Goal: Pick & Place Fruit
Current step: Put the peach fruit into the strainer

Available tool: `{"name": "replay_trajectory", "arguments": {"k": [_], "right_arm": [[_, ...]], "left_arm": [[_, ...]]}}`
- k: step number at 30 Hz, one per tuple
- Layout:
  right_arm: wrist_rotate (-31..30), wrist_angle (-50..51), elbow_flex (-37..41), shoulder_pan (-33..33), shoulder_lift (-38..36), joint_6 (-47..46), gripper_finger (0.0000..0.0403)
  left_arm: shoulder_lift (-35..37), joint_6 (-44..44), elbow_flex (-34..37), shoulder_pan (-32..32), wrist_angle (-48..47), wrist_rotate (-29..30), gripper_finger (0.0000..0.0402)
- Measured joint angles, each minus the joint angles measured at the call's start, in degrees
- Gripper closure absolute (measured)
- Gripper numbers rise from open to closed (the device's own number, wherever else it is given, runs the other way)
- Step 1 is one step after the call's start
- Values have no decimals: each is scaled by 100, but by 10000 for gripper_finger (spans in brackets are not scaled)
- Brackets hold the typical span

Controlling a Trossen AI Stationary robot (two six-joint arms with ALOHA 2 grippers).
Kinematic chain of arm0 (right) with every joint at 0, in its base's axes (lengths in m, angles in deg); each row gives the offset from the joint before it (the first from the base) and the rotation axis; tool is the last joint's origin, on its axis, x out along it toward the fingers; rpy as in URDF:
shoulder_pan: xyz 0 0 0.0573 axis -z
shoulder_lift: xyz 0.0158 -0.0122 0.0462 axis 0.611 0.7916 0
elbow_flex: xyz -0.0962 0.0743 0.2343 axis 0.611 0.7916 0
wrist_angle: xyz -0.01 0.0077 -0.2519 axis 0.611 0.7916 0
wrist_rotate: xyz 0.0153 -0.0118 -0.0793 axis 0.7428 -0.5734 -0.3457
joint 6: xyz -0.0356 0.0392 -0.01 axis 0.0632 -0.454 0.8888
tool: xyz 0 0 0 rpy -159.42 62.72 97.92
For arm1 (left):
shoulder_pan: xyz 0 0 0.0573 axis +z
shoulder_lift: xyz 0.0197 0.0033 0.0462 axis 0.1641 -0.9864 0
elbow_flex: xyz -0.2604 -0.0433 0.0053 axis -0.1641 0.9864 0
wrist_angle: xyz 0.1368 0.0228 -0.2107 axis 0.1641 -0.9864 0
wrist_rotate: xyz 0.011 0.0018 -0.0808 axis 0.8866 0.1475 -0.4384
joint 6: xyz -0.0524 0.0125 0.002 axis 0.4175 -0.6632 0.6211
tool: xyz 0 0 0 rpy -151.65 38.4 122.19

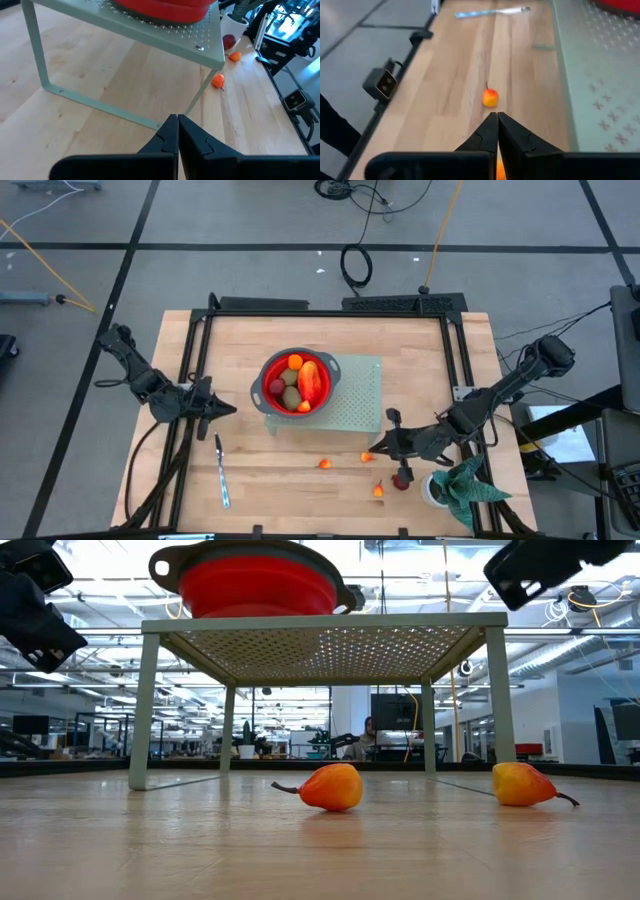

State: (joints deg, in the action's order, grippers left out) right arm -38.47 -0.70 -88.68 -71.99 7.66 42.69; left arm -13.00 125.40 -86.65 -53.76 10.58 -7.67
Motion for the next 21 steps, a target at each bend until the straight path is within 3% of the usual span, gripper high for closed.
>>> {"name": "replay_trajectory", "arguments": {"k": [5,21], "right_arm": [[-295,231,0,1,-2,-15,399],[-296,794,0,189,-3,-291,399]], "left_arm": [[-2,-31,0,0,2,2,399],[-2,-27,0,-2,4,9,396]]}}
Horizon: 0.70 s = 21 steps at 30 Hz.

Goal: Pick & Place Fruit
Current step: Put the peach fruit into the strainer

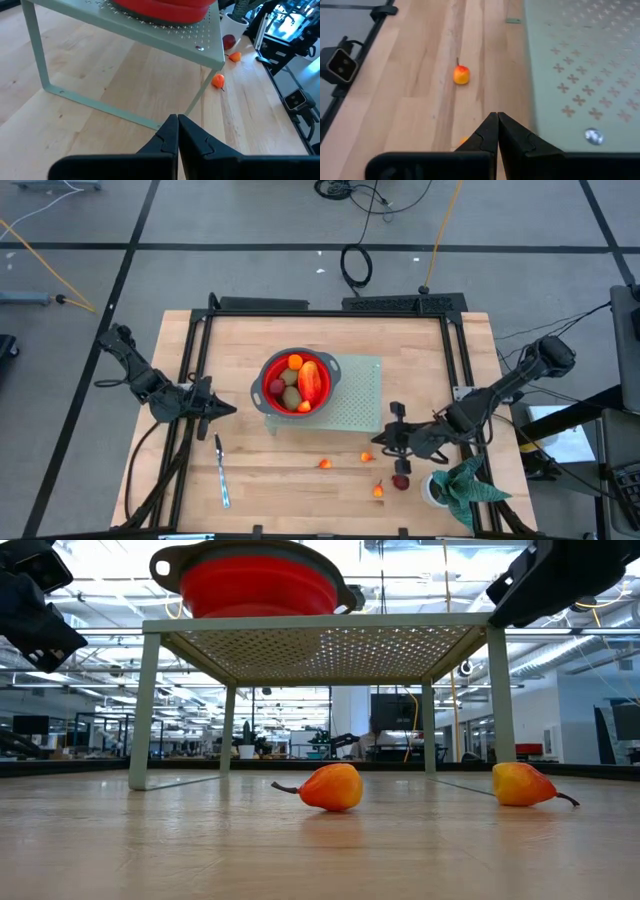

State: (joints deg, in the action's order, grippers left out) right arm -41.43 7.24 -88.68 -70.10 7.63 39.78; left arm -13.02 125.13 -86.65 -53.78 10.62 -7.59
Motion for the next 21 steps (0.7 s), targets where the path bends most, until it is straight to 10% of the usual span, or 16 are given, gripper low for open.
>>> {"name": "replay_trajectory", "arguments": {"k": [21], "right_arm": [[15,164,0,176,-2,168,399]], "left_arm": [[0,-10,0,1,-136,4,400]]}}
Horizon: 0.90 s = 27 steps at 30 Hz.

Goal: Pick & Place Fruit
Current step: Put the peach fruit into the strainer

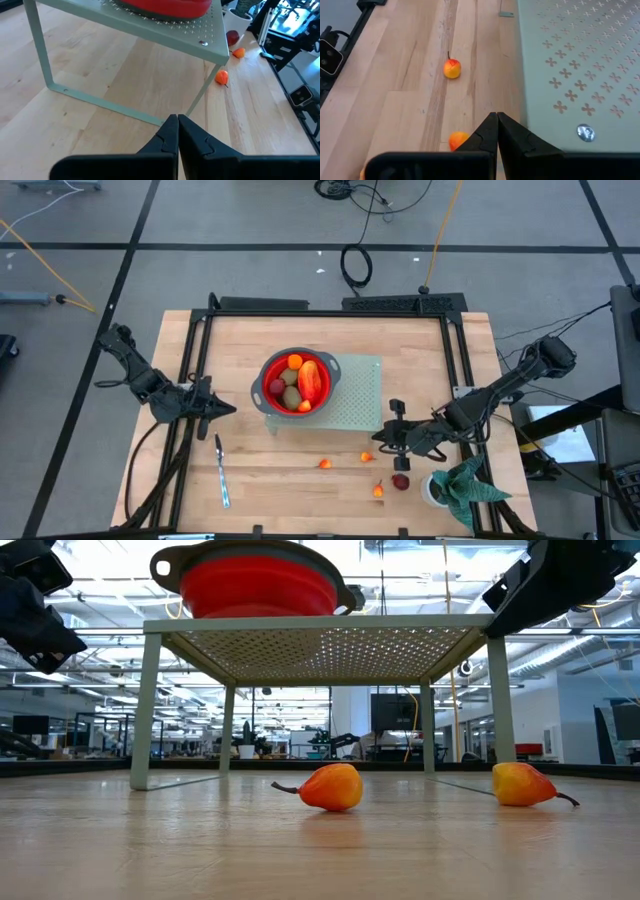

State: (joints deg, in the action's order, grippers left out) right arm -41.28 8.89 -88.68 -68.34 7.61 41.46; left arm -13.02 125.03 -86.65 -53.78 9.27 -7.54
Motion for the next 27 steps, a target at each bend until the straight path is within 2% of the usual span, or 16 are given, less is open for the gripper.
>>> {"name": "replay_trajectory", "arguments": {"k": [12,23,27], "right_arm": [[25,-65,2,225,0,124,399],[1057,-172,2,-117,2,-188,399],[1075,-278,2,-292,2,-418,399]], "left_arm": [[0,-52,0,0,-25,28,397],[0,-51,0,0,-199,56,400],[0,-92,0,1,-71,81,399]]}}
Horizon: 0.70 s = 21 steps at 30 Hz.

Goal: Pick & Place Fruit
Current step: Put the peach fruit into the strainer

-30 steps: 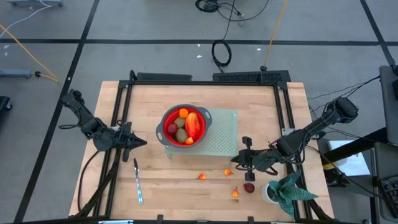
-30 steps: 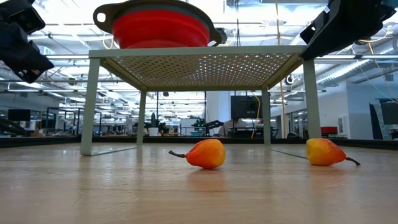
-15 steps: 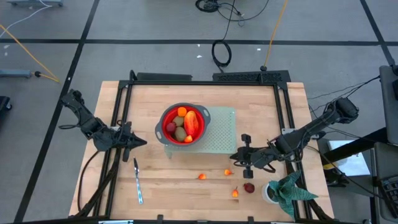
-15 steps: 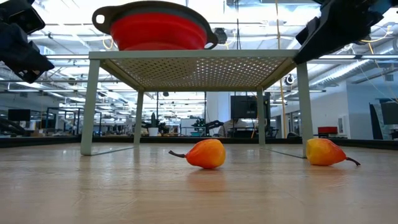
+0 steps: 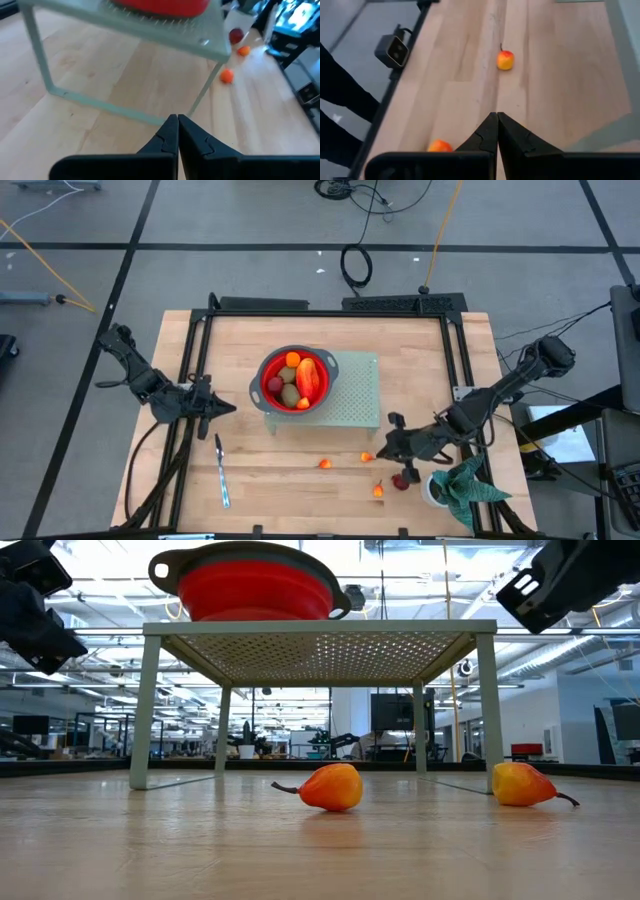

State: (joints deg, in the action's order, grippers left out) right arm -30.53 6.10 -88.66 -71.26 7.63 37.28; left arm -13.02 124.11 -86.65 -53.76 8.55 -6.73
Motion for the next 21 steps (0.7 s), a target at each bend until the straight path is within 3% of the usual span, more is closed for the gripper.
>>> {"name": "replay_trajectory", "arguments": {"k": [8,21], "right_arm": [[13,-113,0,-203,0,-190,399],[162,-106,-79,-288,357,-259,399]], "left_arm": [[0,-1109,-2,-2,1241,-98,400],[606,-923,-2,75,526,-56,401]]}}
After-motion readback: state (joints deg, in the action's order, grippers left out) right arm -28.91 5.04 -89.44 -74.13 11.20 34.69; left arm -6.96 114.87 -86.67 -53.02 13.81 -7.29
